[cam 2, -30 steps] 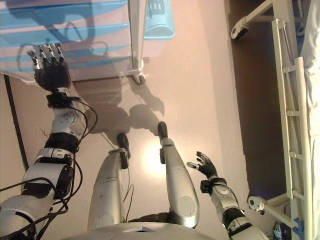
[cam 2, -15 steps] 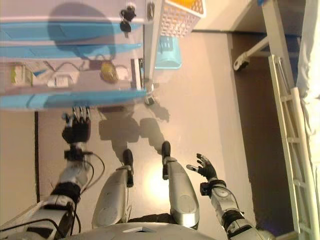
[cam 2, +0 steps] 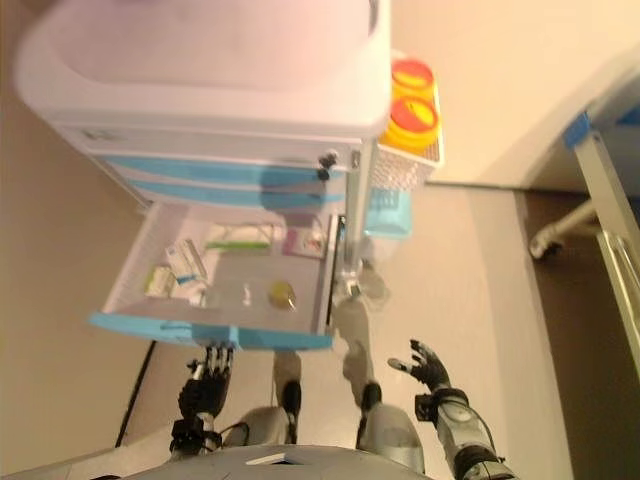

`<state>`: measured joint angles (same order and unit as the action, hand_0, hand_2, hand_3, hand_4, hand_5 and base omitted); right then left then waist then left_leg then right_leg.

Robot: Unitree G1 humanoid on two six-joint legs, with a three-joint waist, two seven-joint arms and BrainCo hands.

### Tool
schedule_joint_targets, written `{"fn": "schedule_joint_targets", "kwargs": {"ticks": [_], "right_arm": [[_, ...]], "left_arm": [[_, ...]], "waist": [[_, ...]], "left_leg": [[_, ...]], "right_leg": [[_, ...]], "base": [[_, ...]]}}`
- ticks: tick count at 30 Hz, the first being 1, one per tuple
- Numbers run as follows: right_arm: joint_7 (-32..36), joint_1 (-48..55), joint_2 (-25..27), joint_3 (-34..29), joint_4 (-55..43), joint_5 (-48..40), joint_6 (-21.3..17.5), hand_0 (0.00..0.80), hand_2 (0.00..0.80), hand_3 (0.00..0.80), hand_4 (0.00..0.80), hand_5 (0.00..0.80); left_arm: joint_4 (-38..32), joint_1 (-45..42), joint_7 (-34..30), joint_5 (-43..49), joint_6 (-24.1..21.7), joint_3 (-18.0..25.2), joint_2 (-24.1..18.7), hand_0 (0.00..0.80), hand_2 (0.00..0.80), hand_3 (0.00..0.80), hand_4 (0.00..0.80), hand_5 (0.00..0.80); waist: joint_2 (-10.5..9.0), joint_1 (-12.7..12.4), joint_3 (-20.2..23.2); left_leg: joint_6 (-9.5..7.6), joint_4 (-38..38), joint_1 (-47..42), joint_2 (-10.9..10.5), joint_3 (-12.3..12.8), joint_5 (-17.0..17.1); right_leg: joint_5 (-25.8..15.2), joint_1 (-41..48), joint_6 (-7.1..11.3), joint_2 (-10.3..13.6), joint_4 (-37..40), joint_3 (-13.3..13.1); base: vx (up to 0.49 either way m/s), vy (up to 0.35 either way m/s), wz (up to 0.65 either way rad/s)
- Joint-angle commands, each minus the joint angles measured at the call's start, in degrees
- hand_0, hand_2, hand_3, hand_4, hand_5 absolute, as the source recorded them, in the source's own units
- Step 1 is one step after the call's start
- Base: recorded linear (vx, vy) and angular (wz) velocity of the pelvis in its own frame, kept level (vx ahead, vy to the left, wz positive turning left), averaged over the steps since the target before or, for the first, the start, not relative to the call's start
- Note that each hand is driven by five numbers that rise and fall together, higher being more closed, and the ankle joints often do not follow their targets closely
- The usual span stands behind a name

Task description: Open the drawer and pick up the medicine

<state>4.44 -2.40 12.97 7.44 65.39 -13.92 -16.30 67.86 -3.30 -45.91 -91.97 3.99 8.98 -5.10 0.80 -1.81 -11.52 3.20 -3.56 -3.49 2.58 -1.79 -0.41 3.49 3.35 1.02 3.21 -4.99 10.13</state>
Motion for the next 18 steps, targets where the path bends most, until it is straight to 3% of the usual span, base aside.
{"fn": "schedule_joint_targets", "kwargs": {"ticks": [1,6,8,10,11,12,14,18], "right_arm": [[0.60,1.56,2.13,-1.90,1.95,0.33,-2.55,0.000,0.000,0.000,0.000,0.000],[0.45,0.65,2.52,-3.01,3.87,-0.90,-3.01,0.000,0.000,0.000,0.000,0.000],[0.17,0.63,2.34,-3.29,4.50,-1.42,-3.54,0.000,0.000,0.000,0.000,0.000],[-1.07,0.62,1.85,-3.24,5.40,-1.67,-4.03,0.000,0.000,0.000,0.000,0.000],[-1.73,0.57,1.75,-3.23,5.79,-1.69,-4.03,0.000,0.000,0.000,0.000,0.000],[-2.98,0.55,1.60,-3.17,6.32,-1.66,-4.28,0.000,0.000,0.000,0.000,0.000],[-5.35,0.45,1.29,-3.11,6.63,-2.11,-5.07,0.000,0.000,0.000,0.000,0.000],[-7.77,0.12,1.17,-2.00,5.04,-1.17,-7.85,0.000,0.000,0.000,0.000,0.000]], "left_arm": [[0.64,-3.14,-1.94,8.09,2.16,2.50,-2.80,0.800,0.800,0.800,0.800,0.800],[3.39,-4.22,-0.08,12.89,0.80,2.73,-3.49,0.800,0.800,0.800,0.800,0.800],[4.28,-3.99,6.60,19.34,-6.94,2.07,-4.03,0.800,0.800,0.800,0.800,0.800],[5.34,-3.04,15.81,23.64,-11.70,1.45,-4.50,0.800,0.800,0.800,0.800,0.800],[5.79,-2.51,19.03,26.33,-13.87,1.25,-4.83,0.493,0.493,0.493,0.493,0.493],[6.40,-1.58,23.97,30.25,-15.37,0.82,-5.29,0.000,0.000,0.000,0.000,0.000],[6.88,-0.35,30.91,35.53,-16.20,-0.33,-5.46,0.000,0.000,0.000,0.000,0.000],[6.07,1.28,38.09,50.51,-19.20,-5.73,-5.31,0.000,0.000,0.000,0.000,0.000]], "waist": [[-2.92,-2.19,4.52],[-2.66,-3.03,4.42],[-2.47,-3.22,4.52],[-2.26,-3.17,4.77],[-2.15,-3.11,4.91],[-1.97,-3.04,5.17],[-1.58,-2.75,5.58],[-1.11,-2.05,6.44]], "left_leg": [[-2.67,-4.28,2.25,-3.47,2.83,-6.12],[-2.45,-3.71,2.16,-3.76,2.46,-5.67],[-2.44,-3.53,2.17,-4.07,1.99,-5.49],[-2.42,-3.41,2.12,-4.41,1.56,-5.33],[-2.45,-3.21,1.98,-4.53,1.42,-5.26],[-2.54,-2.66,1.67,-4.75,1.13,-5.14],[-2.73,-1.50,0.95,-4.95,0.89,-4.83],[-2.94,0.77,-0.16,-5.08,0.96,-4.12]], "right_leg": [[2.67,0.26,-0.01,1.09,-2.04,-0.57],[2.04,0.78,-0.03,0.88,-0.74,0.27],[1.87,0.93,-0.02,0.86,-0.42,0.54],[1.78,1.16,0.02,0.97,-0.19,0.66],[1.79,1.25,0.01,0.99,-0.14,0.68],[1.81,1.40,0.06,1.01,-0.02,0.74],[1.75,1.66,0.14,0.98,0.14,0.75],[1.44,1.99,0.38,0.78,0.78,0.32]], "base": [[-0.051,-0.035,0.25],[-0.052,-0.014,0.16],[-0.043,0.017,0.08],[-0.018,0.032,0.07],[-0.001,0.036,0.04],[0.007,0.044,0.04],[0.018,0.057,0.06],[0.008,0.045,0.08]]}}
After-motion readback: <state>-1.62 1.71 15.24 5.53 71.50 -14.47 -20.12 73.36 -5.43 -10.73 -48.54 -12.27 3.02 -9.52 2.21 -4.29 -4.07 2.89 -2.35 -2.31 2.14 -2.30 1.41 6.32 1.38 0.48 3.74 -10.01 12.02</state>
